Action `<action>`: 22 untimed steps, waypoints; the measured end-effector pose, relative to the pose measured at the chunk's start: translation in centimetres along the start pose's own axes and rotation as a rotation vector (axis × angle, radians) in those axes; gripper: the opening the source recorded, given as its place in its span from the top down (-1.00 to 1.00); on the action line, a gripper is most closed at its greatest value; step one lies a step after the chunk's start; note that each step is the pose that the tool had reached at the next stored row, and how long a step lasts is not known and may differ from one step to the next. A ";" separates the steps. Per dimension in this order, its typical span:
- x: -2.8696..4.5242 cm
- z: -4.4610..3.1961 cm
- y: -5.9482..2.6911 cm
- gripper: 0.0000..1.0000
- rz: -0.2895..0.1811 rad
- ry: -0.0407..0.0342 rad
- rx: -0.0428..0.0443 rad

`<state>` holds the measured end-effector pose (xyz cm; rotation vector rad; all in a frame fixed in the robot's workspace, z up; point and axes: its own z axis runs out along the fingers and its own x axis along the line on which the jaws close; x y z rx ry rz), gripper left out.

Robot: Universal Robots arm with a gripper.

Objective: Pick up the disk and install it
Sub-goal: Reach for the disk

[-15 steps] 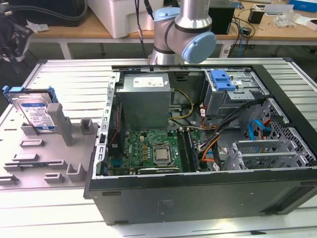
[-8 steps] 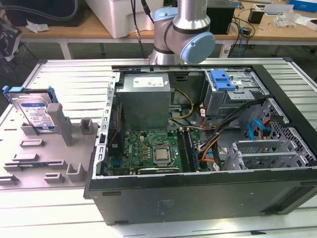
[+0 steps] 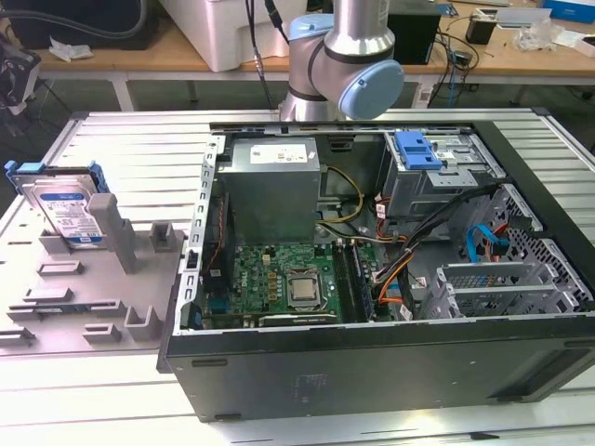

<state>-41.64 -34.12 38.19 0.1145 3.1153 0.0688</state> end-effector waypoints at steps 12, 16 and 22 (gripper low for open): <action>0.02 0.16 -0.01 0.79 -0.153 0.0088 -0.0029; 0.03 0.25 -0.01 0.79 -0.246 0.0147 -0.0041; 0.03 0.47 -0.02 0.04 -0.458 0.0273 -0.0063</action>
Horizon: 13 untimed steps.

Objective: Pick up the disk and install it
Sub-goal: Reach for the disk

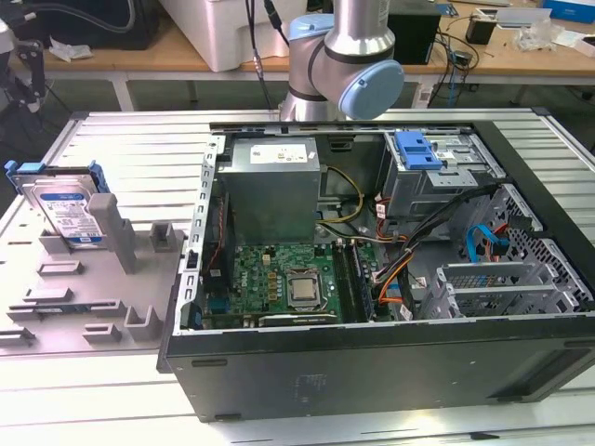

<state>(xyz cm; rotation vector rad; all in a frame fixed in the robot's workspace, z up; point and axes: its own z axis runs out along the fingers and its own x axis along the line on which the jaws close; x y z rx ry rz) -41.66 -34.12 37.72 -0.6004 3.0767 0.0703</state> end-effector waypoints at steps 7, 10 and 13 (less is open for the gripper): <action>-0.01 0.18 0.00 0.04 -0.175 0.0076 -0.0026; 0.00 0.25 0.00 0.04 -0.275 0.0132 -0.0049; 0.00 0.24 0.00 0.04 -0.350 0.0195 -0.0075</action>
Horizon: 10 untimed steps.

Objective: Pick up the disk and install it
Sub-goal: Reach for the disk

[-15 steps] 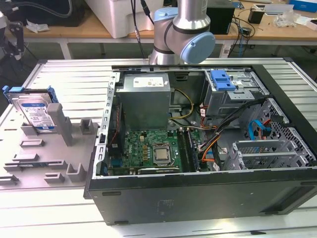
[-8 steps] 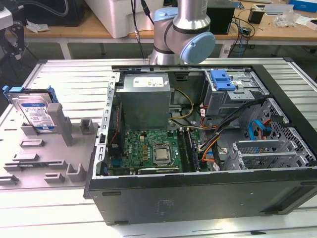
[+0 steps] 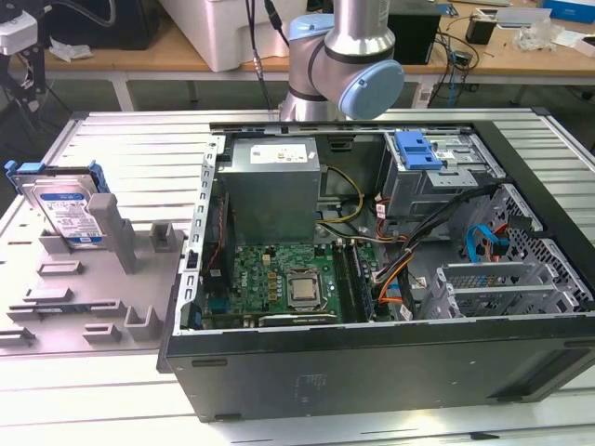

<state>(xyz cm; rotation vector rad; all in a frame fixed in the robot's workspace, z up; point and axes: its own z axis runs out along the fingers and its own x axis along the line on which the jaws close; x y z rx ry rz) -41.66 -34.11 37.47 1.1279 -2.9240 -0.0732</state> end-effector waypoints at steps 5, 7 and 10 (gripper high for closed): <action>0.00 0.06 -0.01 0.04 -0.218 0.0105 -0.0026; 0.00 0.09 -0.01 0.04 -0.280 0.0132 -0.0033; 0.00 0.13 -0.01 0.04 -0.366 0.0173 -0.0041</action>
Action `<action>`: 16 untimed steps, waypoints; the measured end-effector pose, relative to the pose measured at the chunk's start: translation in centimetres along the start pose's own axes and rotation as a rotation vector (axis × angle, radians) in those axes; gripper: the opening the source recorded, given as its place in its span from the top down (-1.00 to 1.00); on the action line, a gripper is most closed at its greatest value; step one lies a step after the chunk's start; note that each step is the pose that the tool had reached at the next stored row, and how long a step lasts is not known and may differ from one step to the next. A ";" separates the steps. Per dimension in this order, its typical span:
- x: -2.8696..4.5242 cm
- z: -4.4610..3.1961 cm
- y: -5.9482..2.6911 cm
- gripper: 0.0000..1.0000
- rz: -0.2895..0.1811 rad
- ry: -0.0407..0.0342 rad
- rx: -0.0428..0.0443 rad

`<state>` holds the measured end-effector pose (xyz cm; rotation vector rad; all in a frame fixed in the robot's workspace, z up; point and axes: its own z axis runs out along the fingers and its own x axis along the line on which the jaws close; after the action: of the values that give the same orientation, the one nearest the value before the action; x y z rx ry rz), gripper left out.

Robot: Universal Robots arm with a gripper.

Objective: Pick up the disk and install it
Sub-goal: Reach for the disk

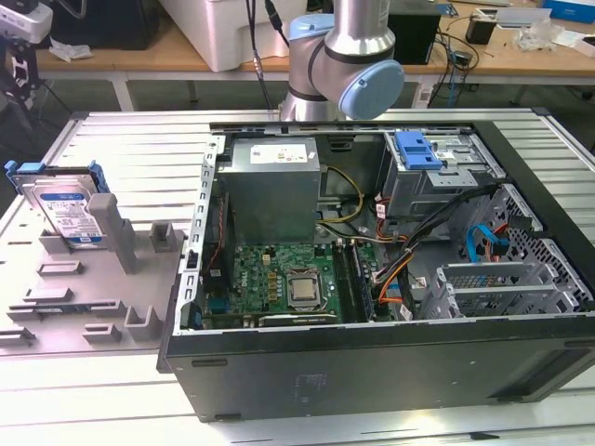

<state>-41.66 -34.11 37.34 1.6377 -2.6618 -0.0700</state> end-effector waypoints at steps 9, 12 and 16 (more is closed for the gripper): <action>0.00 0.12 -0.01 0.04 -0.195 0.0097 -0.0017; 0.00 0.16 -0.01 0.04 -0.255 0.0138 -0.0021; 0.01 0.18 -0.01 0.04 -0.297 0.0175 -0.0023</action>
<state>-41.66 -34.11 37.16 2.0078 -2.3830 -0.0614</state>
